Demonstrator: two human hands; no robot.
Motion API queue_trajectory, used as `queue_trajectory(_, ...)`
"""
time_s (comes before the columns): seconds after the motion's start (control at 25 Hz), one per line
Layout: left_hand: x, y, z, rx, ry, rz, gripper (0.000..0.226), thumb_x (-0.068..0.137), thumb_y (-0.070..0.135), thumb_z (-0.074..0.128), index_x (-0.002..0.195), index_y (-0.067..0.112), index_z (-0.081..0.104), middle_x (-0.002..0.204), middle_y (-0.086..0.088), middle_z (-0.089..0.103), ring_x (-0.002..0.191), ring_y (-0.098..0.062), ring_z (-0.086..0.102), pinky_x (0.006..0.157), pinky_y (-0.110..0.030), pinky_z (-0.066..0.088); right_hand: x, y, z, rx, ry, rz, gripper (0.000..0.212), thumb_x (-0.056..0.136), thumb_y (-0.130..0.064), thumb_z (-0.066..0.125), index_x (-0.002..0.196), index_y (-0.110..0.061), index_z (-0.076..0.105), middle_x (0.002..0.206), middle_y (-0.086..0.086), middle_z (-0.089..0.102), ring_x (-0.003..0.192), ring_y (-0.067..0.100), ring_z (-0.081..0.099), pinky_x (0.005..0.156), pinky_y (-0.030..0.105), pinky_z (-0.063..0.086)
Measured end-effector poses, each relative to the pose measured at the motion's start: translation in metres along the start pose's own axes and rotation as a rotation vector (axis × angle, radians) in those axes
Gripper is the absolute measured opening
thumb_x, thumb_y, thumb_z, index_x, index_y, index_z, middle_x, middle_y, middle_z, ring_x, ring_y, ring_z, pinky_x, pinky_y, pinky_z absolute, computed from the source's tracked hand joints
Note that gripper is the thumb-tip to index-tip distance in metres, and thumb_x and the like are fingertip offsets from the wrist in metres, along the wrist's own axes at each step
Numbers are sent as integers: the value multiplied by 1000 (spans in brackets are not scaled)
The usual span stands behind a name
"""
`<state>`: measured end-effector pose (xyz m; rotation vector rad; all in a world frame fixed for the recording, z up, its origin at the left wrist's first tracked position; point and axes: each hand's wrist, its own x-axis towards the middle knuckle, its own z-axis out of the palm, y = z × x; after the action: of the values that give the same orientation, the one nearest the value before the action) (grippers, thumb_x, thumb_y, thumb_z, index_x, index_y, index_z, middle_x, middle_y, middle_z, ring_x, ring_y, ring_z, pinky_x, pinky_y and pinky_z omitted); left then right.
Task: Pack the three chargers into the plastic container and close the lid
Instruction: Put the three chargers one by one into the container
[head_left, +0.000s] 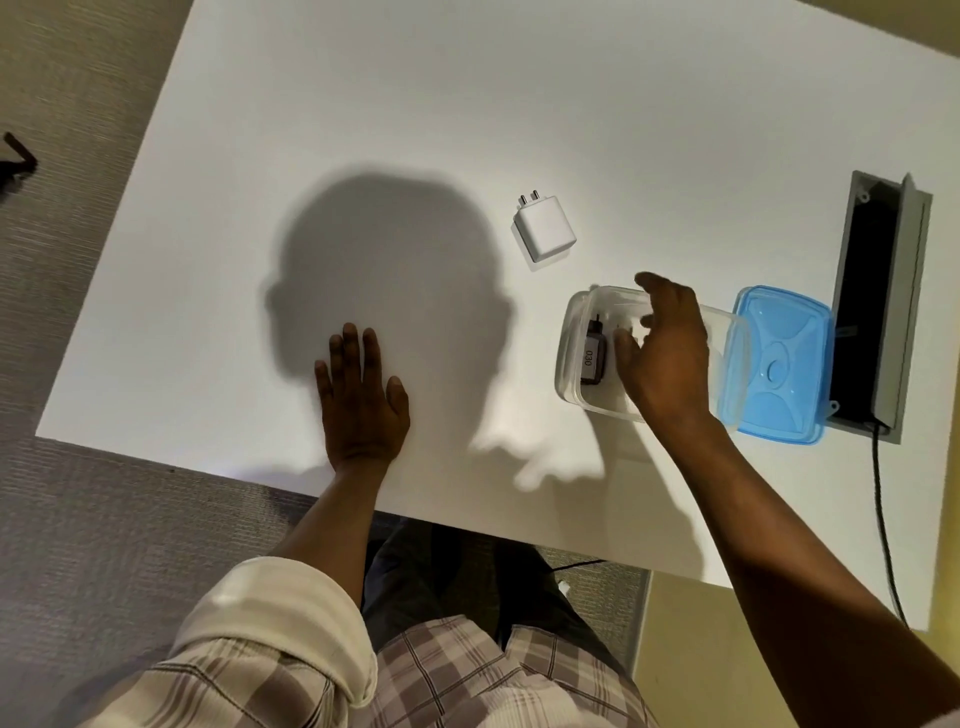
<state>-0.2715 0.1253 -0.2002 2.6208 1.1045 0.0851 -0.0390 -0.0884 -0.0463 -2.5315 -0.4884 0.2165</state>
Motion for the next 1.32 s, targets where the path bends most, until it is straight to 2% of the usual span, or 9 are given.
queue_trajectory(0.16,0,1,-2,-13,-2,-12,69,97,36,35,160,18,12,169,-9,13,157,-28,11,128,-47,8,47,-33,15,-25,-116,-129,65,79,-5,66,139,-16,45,132,12,50,108,31,60,90,40,51)
queue_trajectory(0.4,1,2,-3,-21,-3,-21,69,97,36,36,160,18,14,169,-8,15,157,-28,13,128,-47,10,113,-50,64,-298,-424,-63,69,82,-3,61,145,-14,35,135,20,43,120,42,47,94,44,46)
queue_trajectory(0.64,1,2,-3,-11,0,-28,70,97,35,39,160,19,13,169,-7,13,157,-26,12,128,-45,8,136,-54,78,-426,-521,-104,77,86,-6,58,153,-21,21,136,25,40,114,46,53,93,47,50)
queue_trajectory(0.88,1,2,-4,-19,-6,-32,70,98,34,40,160,18,14,169,-7,13,157,-27,11,128,-46,8,116,-66,90,-379,-515,-8,76,84,-22,68,148,-23,27,129,24,44,109,44,58,89,45,50)
queue_trajectory(1.12,0,4,-6,-20,-9,-31,69,98,35,39,160,17,15,169,-8,14,157,-28,12,128,-48,10,55,-75,108,-311,-458,4,75,83,-8,59,148,-23,26,126,23,44,108,43,56,76,40,46)
queue_trajectory(1.32,0,2,-6,-20,-13,-24,68,98,36,37,160,17,15,169,-8,14,157,-28,12,128,-48,10,-5,-74,120,-316,-444,0,80,84,-9,57,153,-26,19,127,18,44,110,38,50,74,42,49)
